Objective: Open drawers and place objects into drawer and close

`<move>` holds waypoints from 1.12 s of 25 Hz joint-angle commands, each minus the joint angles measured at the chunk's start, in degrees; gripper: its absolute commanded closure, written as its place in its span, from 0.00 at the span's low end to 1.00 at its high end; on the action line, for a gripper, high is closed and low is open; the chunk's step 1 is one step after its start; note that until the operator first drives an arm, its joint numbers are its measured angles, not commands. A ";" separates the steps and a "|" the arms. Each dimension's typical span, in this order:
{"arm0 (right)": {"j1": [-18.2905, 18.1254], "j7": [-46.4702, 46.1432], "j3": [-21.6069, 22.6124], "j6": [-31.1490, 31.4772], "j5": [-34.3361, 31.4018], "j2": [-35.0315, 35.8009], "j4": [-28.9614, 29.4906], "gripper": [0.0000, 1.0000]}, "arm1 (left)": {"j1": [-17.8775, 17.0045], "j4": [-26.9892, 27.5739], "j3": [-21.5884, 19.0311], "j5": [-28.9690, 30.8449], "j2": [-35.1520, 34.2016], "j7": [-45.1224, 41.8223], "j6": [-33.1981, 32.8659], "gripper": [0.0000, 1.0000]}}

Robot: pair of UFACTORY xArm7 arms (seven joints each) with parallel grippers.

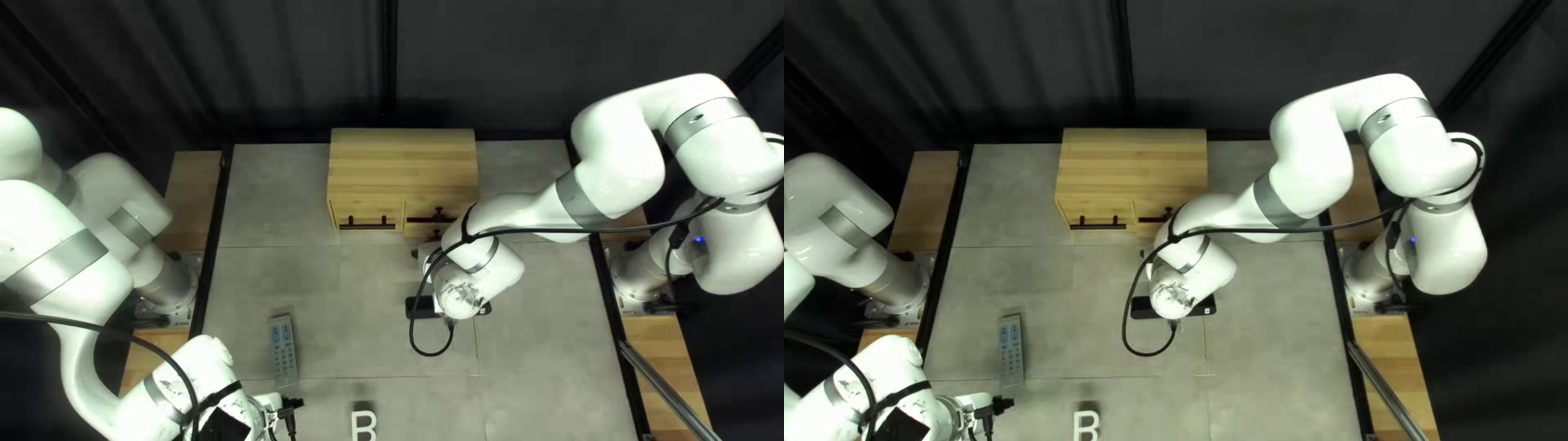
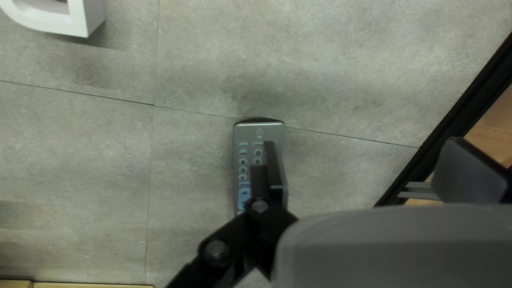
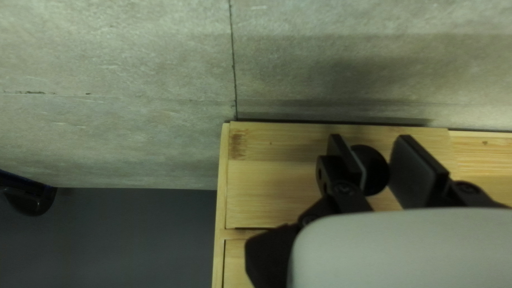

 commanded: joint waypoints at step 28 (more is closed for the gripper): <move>2.23 -0.03 1.90 2.16 1.65 0.61 1.49 0.58 | 0.00 0.00 0.00 0.00 0.00 0.00 0.00 0.00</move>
